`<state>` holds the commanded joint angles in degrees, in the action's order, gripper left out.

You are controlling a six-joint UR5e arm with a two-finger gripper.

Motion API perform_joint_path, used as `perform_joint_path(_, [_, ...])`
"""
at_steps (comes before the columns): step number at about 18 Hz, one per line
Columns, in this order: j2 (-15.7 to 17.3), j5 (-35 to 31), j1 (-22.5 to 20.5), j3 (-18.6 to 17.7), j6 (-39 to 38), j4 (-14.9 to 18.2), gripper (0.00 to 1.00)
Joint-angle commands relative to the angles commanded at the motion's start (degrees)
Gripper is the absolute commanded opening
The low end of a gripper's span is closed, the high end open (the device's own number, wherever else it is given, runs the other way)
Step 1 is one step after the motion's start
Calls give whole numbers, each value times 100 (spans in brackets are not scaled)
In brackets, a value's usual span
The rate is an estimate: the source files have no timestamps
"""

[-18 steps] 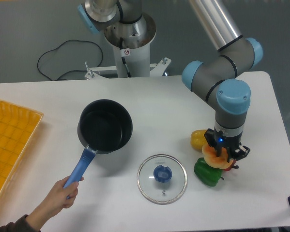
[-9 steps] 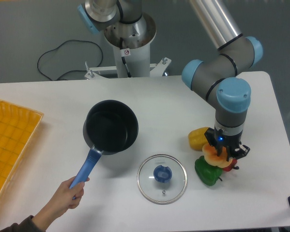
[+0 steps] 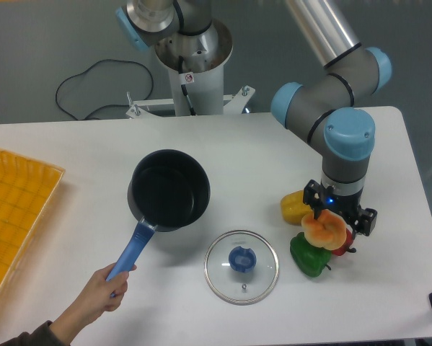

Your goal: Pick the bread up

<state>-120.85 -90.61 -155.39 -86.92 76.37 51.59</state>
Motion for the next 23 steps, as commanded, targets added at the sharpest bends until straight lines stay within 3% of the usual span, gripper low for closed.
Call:
perform_joint_path(6, [-141,0,-79,70,229,0,81])
perform_joint_path(10, [-167,-9,-71,70,238,0,64])
perform_joint_path(12, [-176,-9,-71,70,334,0,52])
perform_joint_path(18, [-150,-18,-71,44,519,18,0])
perform_joint_path(23, [-62,-18,-79,35,519,35,0])
